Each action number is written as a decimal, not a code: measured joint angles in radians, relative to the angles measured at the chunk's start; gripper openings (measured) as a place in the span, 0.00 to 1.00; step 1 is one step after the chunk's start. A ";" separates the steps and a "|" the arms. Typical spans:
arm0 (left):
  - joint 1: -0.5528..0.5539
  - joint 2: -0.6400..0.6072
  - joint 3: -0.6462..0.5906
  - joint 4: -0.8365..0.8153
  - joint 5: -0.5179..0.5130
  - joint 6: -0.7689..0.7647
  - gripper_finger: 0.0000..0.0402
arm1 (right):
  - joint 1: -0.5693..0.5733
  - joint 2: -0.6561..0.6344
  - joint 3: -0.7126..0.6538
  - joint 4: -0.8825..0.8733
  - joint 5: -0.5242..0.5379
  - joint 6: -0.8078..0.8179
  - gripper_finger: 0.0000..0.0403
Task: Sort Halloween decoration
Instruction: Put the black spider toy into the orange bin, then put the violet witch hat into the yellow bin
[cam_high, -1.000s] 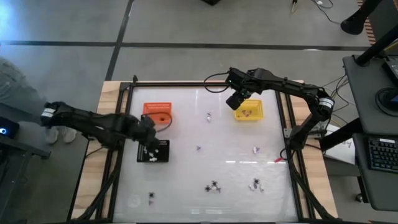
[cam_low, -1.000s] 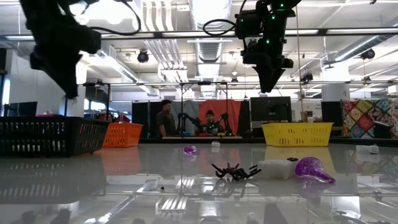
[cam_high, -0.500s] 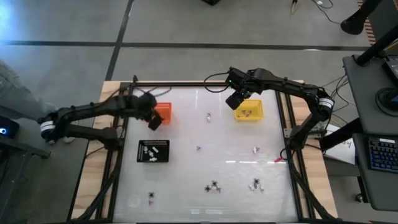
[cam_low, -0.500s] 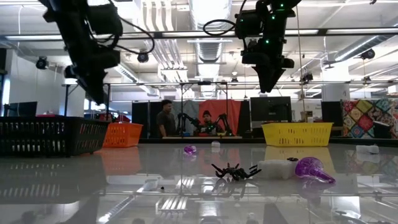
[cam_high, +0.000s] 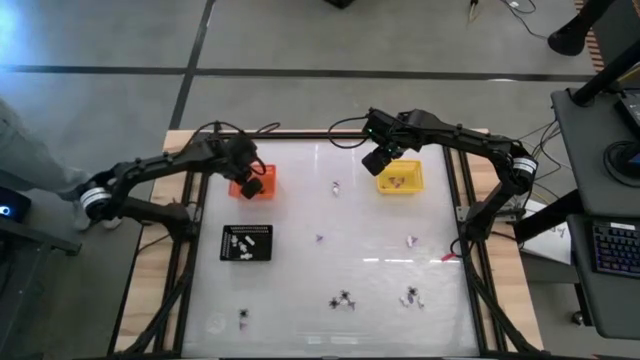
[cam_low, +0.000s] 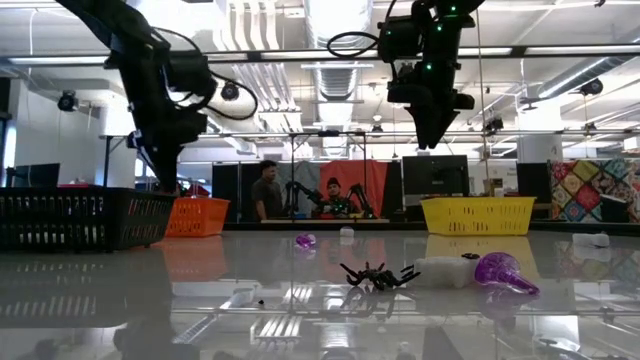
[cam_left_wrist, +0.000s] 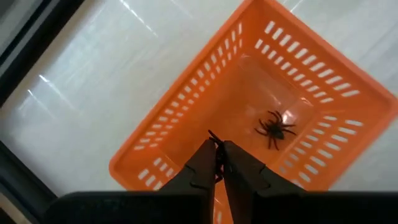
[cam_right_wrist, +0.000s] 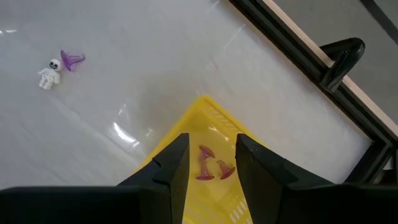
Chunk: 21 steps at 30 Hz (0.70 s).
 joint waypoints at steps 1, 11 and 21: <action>0.005 0.011 0.000 0.005 0.000 0.005 0.03 | 0.000 0.000 0.000 0.000 0.000 0.000 0.30; 0.018 0.057 0.000 0.006 0.000 0.067 0.16 | 0.000 0.000 0.000 0.000 0.000 0.033 0.30; 0.018 0.028 0.086 -0.054 0.000 0.100 0.23 | 0.000 0.000 0.000 0.069 0.000 0.024 0.30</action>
